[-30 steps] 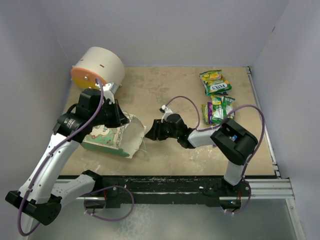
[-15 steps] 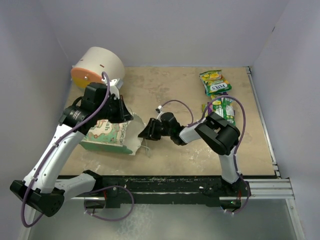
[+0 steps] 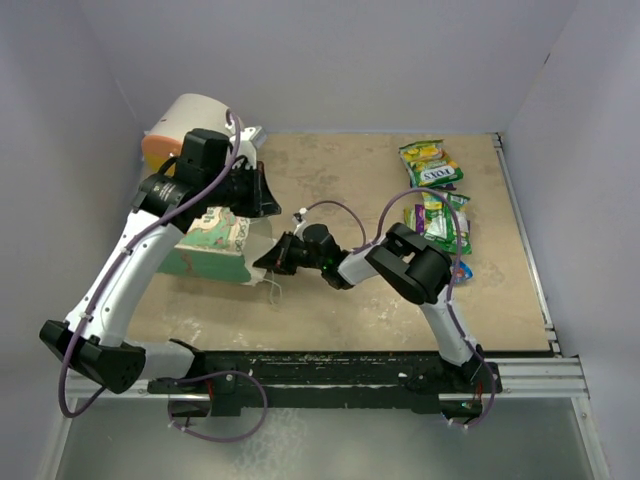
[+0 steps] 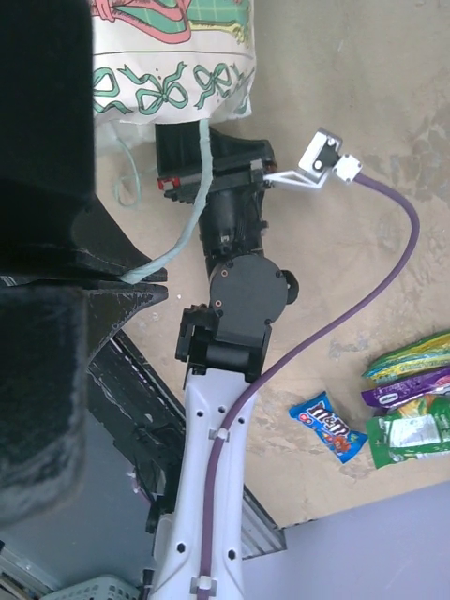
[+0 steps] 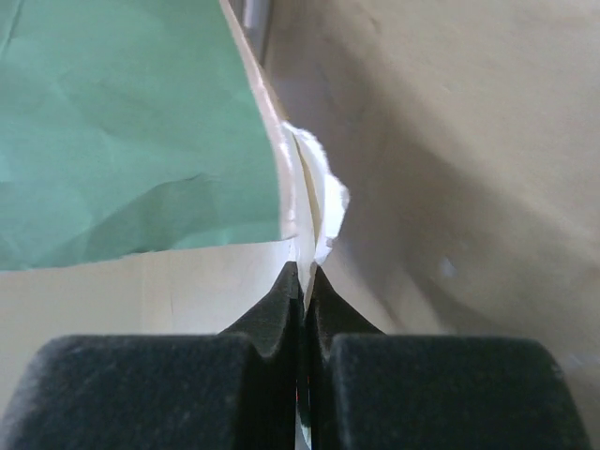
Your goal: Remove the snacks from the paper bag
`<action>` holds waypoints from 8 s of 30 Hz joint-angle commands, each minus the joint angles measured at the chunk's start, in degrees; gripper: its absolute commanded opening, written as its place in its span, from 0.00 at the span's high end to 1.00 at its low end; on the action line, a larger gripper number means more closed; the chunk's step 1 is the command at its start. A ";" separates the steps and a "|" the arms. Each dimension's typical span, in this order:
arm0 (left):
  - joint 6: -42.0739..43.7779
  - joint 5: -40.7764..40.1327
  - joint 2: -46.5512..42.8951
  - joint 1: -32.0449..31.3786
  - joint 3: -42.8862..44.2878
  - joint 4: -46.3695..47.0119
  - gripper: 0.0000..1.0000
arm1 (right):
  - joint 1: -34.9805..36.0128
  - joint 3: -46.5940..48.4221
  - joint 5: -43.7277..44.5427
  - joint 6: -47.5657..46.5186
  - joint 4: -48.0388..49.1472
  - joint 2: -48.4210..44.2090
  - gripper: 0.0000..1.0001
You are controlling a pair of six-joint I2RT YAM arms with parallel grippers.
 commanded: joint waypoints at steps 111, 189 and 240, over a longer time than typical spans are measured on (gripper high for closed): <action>-2.28 4.65 -6.39 -3.35 -16.37 4.24 1.00 | 14.14 0.72 32.10 3.37 -23.01 -8.98 0.68; -7.45 3.39 -3.97 -1.93 -15.83 7.90 1.00 | 9.88 -16.37 24.61 -38.10 -61.92 -49.23 1.00; -5.91 5.12 -2.20 1.88 -11.22 5.11 1.00 | -52.00 -35.45 28.81 -3.18 -72.75 -75.04 1.00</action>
